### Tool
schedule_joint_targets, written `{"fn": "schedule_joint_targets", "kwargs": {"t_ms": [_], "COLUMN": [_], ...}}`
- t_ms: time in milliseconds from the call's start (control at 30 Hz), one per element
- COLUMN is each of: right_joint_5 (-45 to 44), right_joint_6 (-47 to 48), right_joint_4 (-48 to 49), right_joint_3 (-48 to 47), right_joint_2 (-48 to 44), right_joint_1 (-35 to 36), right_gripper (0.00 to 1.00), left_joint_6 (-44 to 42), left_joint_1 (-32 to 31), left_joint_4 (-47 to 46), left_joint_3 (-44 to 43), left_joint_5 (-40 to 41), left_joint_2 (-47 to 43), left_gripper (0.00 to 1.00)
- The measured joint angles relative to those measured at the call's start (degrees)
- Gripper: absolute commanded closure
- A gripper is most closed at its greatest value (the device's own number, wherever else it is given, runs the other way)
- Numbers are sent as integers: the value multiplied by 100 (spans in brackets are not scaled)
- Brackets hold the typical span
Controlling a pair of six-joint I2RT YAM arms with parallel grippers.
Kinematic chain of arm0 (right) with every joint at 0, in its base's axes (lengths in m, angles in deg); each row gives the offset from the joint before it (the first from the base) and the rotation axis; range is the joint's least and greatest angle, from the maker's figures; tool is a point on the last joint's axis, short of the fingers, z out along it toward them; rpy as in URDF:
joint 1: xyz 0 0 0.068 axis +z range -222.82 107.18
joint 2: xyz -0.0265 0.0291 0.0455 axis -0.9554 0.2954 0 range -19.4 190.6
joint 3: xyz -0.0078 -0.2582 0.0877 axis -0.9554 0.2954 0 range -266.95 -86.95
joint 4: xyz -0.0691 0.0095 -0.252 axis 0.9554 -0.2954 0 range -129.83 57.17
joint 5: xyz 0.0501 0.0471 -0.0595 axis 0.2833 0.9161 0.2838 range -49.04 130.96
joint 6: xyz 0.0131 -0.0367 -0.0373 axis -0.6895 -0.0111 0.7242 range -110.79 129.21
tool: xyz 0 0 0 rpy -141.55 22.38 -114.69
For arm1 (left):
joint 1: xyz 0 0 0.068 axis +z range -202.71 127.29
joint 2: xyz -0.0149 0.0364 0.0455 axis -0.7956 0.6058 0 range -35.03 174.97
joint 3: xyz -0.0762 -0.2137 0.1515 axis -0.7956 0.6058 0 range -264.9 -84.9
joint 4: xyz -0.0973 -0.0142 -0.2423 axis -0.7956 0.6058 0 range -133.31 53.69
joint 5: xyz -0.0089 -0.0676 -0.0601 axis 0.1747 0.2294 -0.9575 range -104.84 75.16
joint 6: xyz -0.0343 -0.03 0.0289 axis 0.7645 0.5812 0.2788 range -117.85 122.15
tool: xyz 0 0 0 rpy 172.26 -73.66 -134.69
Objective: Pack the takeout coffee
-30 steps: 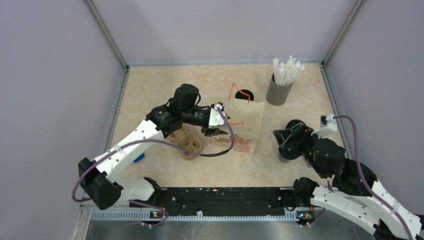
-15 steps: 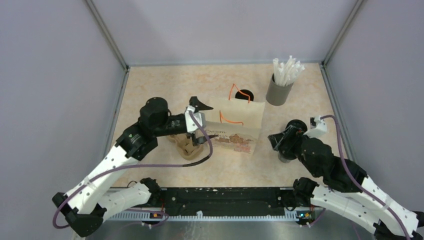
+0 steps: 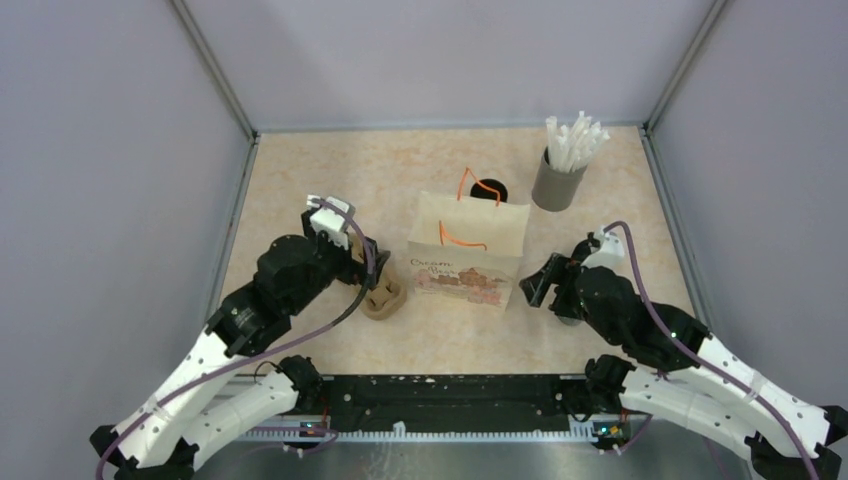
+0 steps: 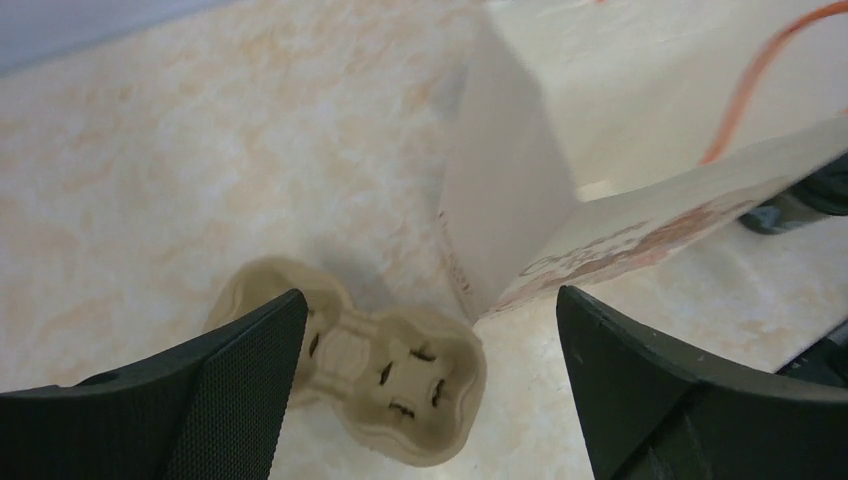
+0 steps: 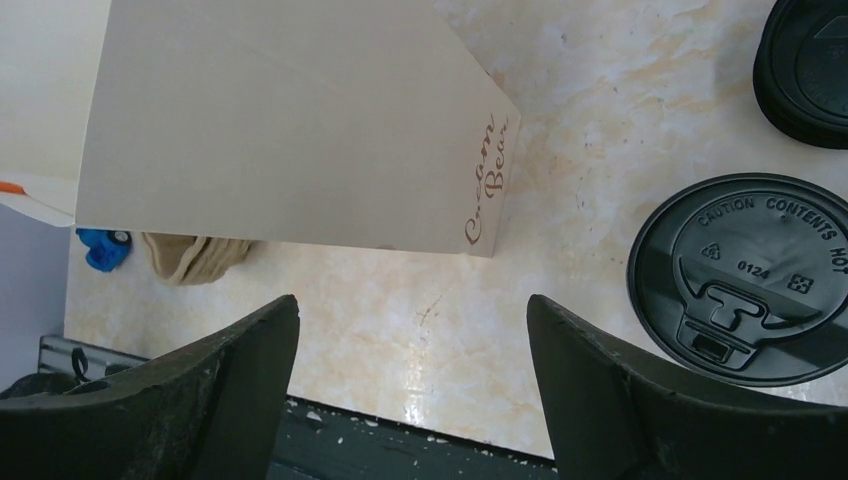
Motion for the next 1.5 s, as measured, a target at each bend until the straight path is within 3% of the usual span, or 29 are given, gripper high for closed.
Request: {"fn": "schedule_joint_targets", "kwargs": {"t_ms": [233,333,433,633,967,1167,1500], "right_joint_5": [354,603,911,1329,1001,901,601], "right_joint_6": [352,518,546,389,-9,7,564], "right_joint_4": [63,55,-61,-553,-1187,-1421,-1517], "right_joint_3": [2,2,-2,-505,-2273,-2505,-2605], "right_joint_2": [-61,-83,-149,-133,306,721,778], "right_joint_1": [0,0,0,0,0,0,0], "right_gripper": [18,18,18,19,20,20,20], "left_joint_6": [1873,3397,4516,5641,6738,7440,7718], "left_joint_1": [0,0,4,4,24,131,496], "left_joint_4": [422,1095,1727,2559,2603,2492,2216], "left_joint_3": [693,481,96,-704,-721,-195,-72], "left_joint_5": [1803,2417,2699,2771,2796,2721,2433], "left_joint_2": [442,1099,1823,2247,2076,2479,3331], "left_gripper": [1,1,5,17,23,27,35]}}
